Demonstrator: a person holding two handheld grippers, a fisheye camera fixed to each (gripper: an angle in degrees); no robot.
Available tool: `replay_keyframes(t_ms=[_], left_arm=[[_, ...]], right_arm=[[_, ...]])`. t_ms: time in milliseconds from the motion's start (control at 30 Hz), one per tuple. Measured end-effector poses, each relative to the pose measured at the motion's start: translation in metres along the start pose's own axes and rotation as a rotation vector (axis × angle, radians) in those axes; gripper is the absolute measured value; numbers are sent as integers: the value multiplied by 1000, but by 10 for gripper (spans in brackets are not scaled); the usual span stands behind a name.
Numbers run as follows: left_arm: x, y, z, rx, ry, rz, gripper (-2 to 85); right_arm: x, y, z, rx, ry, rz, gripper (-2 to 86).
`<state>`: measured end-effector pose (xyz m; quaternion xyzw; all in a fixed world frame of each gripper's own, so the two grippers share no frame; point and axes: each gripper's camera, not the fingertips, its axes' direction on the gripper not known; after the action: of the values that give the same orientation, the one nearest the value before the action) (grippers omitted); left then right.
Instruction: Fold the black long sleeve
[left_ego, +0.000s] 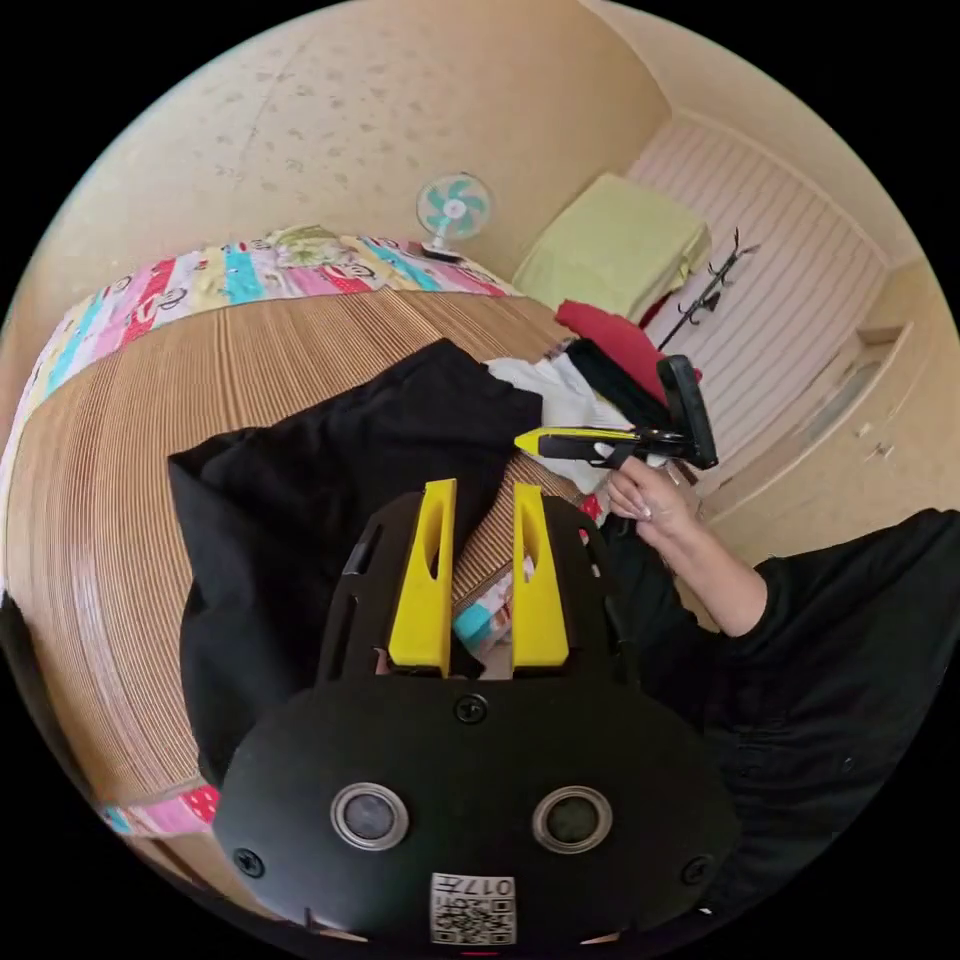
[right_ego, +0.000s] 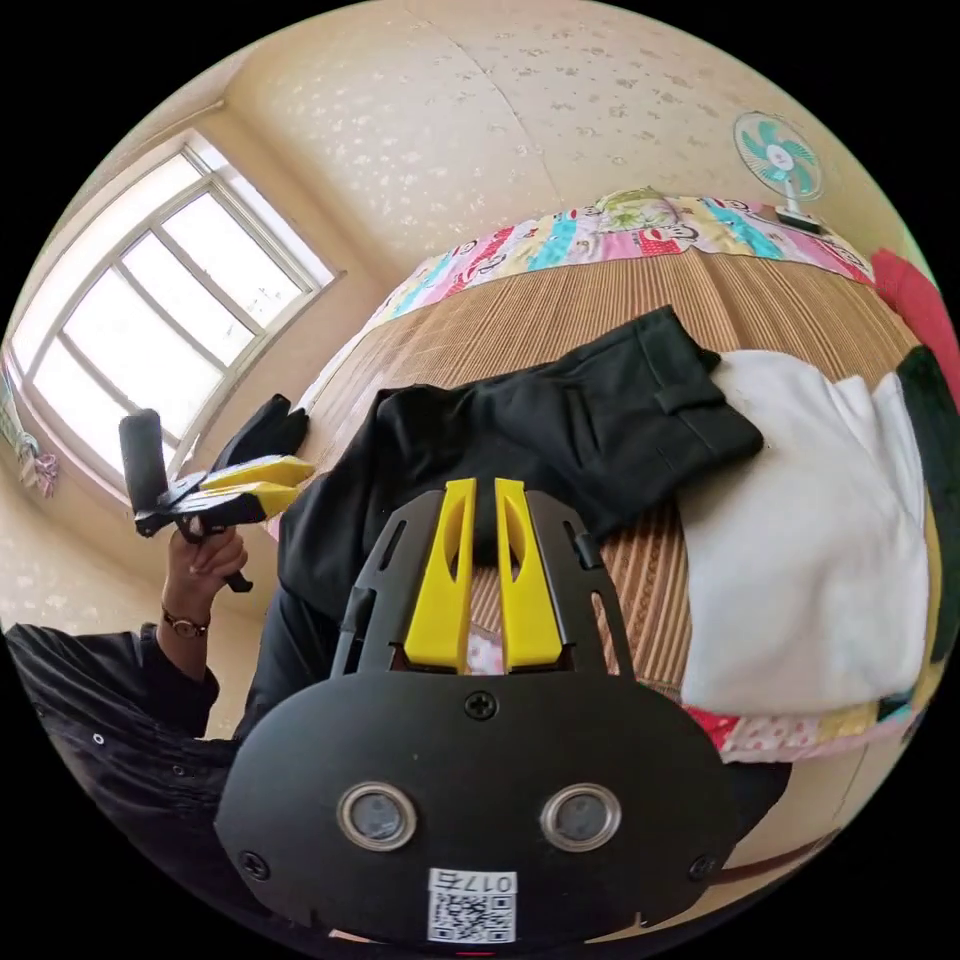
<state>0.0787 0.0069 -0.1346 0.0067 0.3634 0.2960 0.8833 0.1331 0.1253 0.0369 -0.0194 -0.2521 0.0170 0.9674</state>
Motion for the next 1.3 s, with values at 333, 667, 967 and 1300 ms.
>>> replay_keyframes(t_ms=[333,667,967,1300], left_arm=[[56,-84,247,-277,-293,145,85],[-43,-12,36,309,431,-307,-9],[51,71,6,184,141,-191,10],[206,36,9,114,-520,45,136]], right_arm=[[65,95,-81,-25,73,148,34],[99,88,-89,166,-368,159,125],[61,20,-23,122,-942,215,42],[-116,16,-144,91,-727,-234,2]])
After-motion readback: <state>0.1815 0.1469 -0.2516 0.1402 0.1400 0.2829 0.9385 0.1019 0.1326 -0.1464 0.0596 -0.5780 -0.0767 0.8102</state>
